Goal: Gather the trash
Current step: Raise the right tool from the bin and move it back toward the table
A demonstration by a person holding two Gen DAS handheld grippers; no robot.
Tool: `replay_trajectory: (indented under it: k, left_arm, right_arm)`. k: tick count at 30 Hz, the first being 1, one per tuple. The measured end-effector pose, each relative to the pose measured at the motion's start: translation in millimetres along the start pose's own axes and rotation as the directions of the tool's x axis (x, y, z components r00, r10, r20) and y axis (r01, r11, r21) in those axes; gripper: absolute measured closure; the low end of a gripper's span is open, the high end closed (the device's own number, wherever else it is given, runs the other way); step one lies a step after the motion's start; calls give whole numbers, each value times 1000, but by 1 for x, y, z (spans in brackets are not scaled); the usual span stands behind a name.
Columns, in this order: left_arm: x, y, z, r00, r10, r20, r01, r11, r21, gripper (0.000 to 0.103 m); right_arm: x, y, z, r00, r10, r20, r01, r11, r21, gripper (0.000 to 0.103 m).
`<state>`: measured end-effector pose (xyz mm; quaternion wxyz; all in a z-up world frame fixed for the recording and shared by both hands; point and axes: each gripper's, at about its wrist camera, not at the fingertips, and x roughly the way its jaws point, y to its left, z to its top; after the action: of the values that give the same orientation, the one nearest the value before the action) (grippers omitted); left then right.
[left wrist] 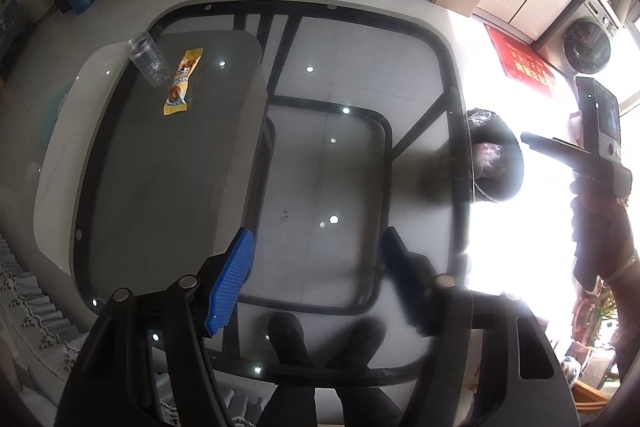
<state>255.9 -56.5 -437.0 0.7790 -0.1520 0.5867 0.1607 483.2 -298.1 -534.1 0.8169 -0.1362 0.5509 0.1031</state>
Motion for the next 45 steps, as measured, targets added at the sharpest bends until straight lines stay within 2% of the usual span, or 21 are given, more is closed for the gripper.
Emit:
replay_trajectory:
  k: [8, 20, 26, 29, 45]
  left_arm:
    - [-2, 28, 0, 1000, 10, 6, -10, 1000, -25, 38]
    - [-9, 68, 0, 1000, 19, 20, -18, 997, -72, 38]
    - [-6, 90, 0, 999, 30, 18, -29, 995, -100, 38]
    - [-4, 100, 0, 999, 38, 17, -35, 992, -120, 38]
    - [16, 140, 1, 998, 66, -2, -65, 982, -179, 38]
  right_arm:
    - [-33, 49, 6, 998, 65, 13, -65, 997, -35, 35]
    - [-68, 116, 15, 993, 120, 22, -117, 988, -103, 35]
    - [-93, 156, 21, 986, 165, 25, -159, 975, -158, 34]
    - [-102, 175, 24, 983, 183, 25, -175, 967, -183, 29]
    - [-135, 253, 26, 961, 277, -6, -267, 919, -290, 29]
